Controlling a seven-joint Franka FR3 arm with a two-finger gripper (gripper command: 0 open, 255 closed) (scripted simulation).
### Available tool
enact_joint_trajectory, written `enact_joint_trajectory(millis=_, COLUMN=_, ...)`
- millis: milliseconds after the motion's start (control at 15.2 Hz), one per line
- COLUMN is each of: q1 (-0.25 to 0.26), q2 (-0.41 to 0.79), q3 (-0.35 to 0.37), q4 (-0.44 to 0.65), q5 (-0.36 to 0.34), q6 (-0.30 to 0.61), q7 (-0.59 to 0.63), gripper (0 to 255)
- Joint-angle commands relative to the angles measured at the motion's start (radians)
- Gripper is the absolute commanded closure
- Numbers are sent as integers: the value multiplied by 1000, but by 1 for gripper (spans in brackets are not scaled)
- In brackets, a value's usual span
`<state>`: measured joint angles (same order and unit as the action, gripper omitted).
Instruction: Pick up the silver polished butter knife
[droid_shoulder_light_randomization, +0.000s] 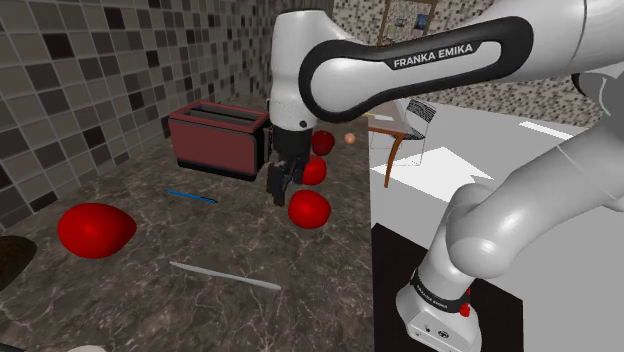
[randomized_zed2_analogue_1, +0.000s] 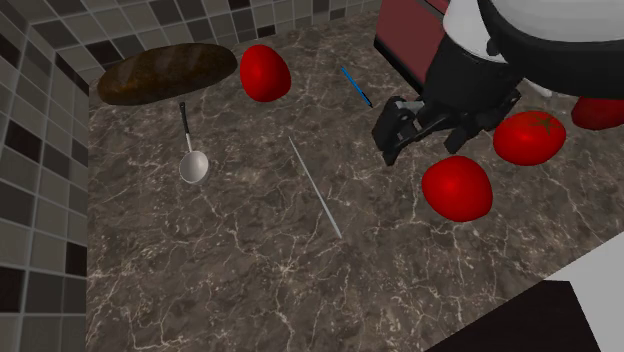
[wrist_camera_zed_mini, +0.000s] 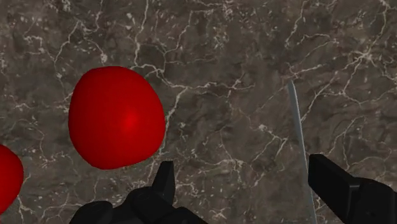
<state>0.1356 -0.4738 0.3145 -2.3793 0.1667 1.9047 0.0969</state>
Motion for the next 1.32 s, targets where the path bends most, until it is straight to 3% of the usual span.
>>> enact_joint_trajectory(millis=0, q1=10, q2=64, q3=34, q4=9, q5=-2, q6=53, q7=14, gripper=0)
enact_joint_trajectory(millis=396, q1=35, q2=257, q3=127, q4=56, q5=-43, q6=184, q7=66, gripper=0)
enact_joint_trajectory(millis=792, q1=66, q2=475, q3=200, q4=136, q5=-148, q6=290, q7=148, gripper=0)
enact_joint_trajectory(millis=1254, q1=70, q2=540, q3=198, q4=100, q5=-188, q6=383, q7=177, gripper=0)
